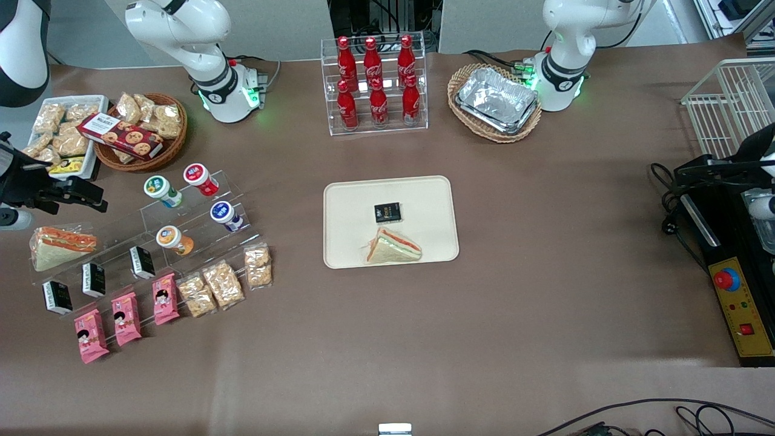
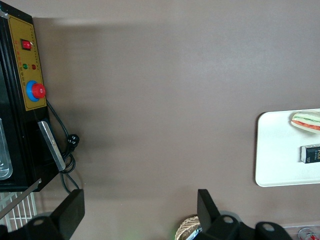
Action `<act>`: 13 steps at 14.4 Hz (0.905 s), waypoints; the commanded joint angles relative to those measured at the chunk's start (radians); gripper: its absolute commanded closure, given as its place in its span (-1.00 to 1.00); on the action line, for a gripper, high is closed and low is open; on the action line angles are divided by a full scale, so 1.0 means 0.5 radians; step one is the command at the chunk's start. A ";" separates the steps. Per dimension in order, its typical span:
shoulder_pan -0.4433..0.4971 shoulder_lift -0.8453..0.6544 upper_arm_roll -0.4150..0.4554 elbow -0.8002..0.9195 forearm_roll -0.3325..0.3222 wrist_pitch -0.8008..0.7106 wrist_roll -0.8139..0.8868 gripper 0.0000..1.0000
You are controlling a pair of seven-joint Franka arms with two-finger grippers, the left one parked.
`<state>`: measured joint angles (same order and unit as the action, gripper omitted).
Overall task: Place green gum on tray
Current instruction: 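Move the right gripper toward the acrylic rack of small bottles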
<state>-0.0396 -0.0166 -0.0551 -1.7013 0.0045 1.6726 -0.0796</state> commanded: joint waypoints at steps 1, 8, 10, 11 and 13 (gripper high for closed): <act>0.006 -0.003 0.000 0.025 -0.003 -0.041 0.018 -1.00; 0.060 0.042 0.006 0.049 0.006 -0.004 0.018 -1.00; 0.076 0.039 0.006 0.049 0.006 0.011 0.018 -1.00; 0.076 0.039 0.006 0.049 0.006 0.017 0.018 -1.00; 0.082 0.009 0.006 0.043 0.003 -0.013 -0.003 -1.00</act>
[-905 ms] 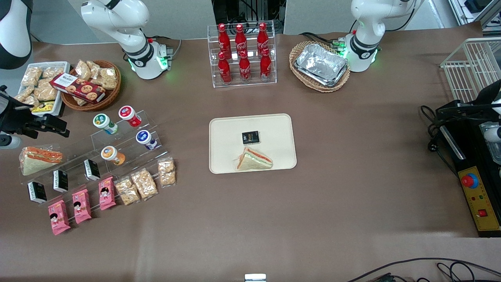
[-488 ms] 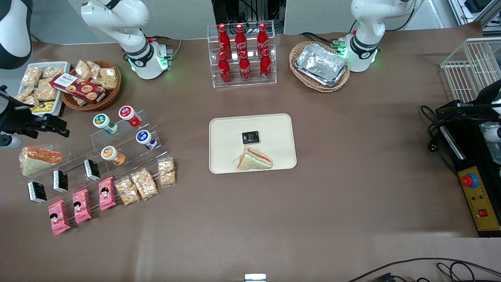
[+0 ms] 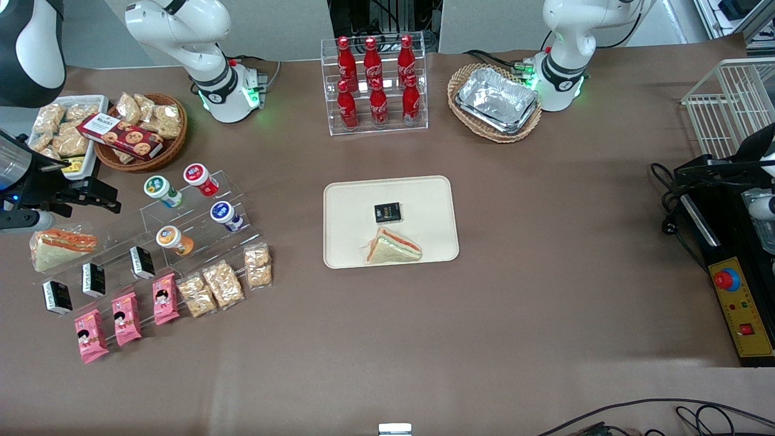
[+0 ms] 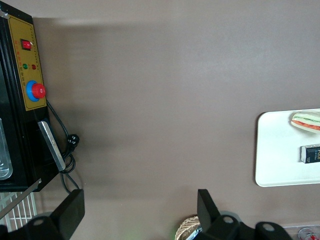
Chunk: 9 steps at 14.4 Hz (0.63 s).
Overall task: Place green gum on tray
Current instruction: 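Move the right gripper toward the acrylic rack of small bottles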
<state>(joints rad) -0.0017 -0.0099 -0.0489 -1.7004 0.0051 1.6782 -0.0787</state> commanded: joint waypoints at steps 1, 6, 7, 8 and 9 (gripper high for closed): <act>0.003 -0.008 -0.007 0.044 0.002 -0.034 -0.020 -1.00; 0.000 -0.216 -0.010 -0.176 -0.004 -0.089 -0.021 -1.00; 0.003 -0.301 -0.010 -0.301 -0.004 -0.031 -0.021 -1.00; 0.003 -0.412 -0.010 -0.463 -0.007 0.057 -0.024 -1.00; 0.003 -0.537 -0.010 -0.641 -0.007 0.174 -0.033 -1.00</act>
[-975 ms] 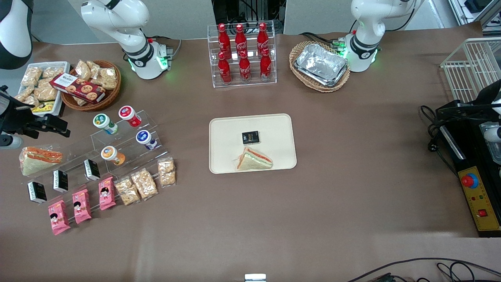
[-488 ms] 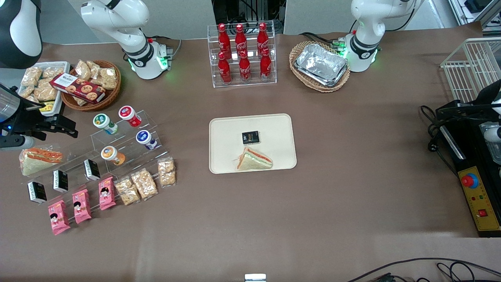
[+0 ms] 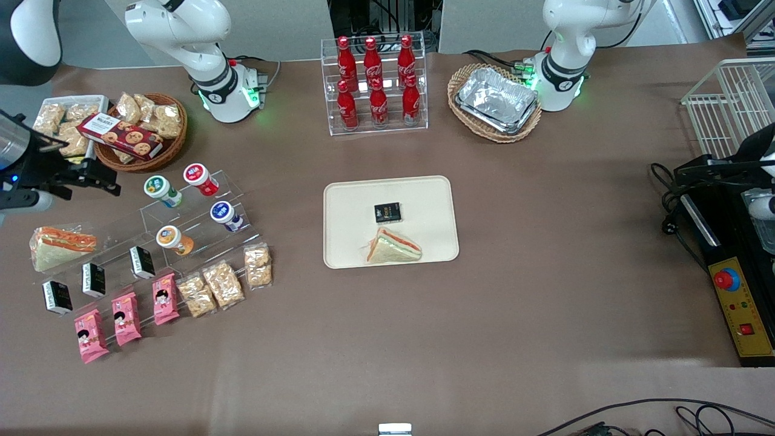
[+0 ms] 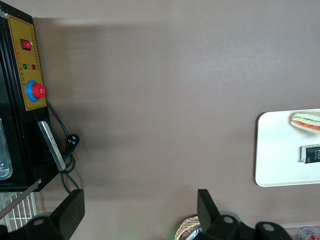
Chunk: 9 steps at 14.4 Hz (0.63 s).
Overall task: Place green gum on tray
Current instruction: 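Move the right gripper toward the acrylic rack of small bottles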
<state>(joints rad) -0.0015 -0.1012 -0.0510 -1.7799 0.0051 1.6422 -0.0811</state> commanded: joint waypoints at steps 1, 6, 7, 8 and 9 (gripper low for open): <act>0.003 -0.447 -0.005 -0.626 -0.007 0.338 -0.037 -1.00; 0.003 -0.672 -0.005 -1.011 -0.016 0.480 -0.062 -1.00; 0.003 -0.672 -0.005 -1.030 -0.025 0.483 -0.080 -1.00; -0.003 -0.672 -0.011 -1.048 -0.026 0.498 -0.117 -1.00; -0.012 -0.678 -0.012 -1.066 -0.026 0.501 -0.144 -1.00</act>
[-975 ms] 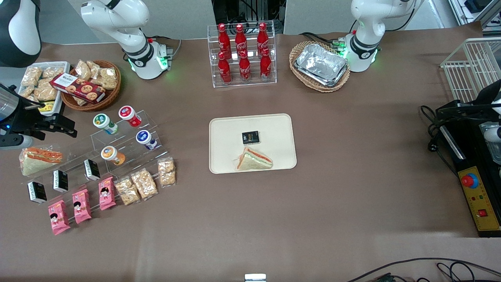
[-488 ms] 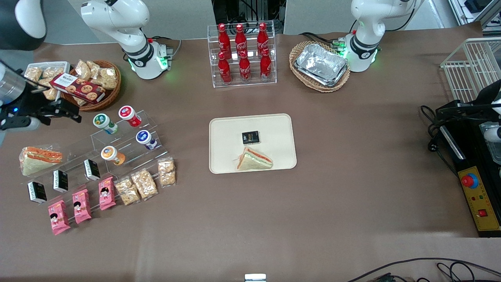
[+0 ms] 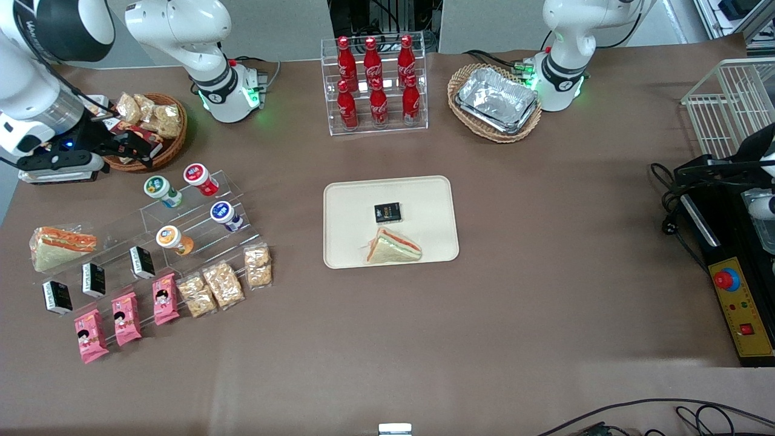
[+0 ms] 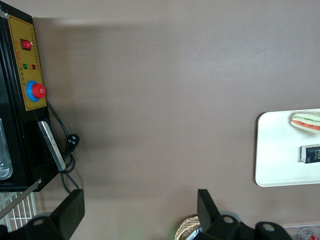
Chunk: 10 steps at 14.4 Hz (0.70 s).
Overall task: Place green gum on tray
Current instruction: 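Lower the open right gripper over the green-lidded bottle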
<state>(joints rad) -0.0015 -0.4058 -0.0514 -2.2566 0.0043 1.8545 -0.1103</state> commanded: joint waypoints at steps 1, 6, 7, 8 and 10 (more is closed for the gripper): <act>-0.015 -0.069 -0.014 -0.122 -0.027 0.077 -0.086 -1.00; -0.022 -0.097 -0.050 -0.217 -0.076 0.144 -0.126 -1.00; -0.022 -0.115 -0.054 -0.278 -0.079 0.196 -0.126 -1.00; -0.025 -0.139 -0.054 -0.340 -0.088 0.263 -0.126 -1.00; -0.025 -0.130 -0.054 -0.401 -0.088 0.334 -0.126 -1.00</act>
<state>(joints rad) -0.0097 -0.4303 -0.0770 -2.3765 -0.0223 1.9524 -0.1615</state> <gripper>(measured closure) 0.000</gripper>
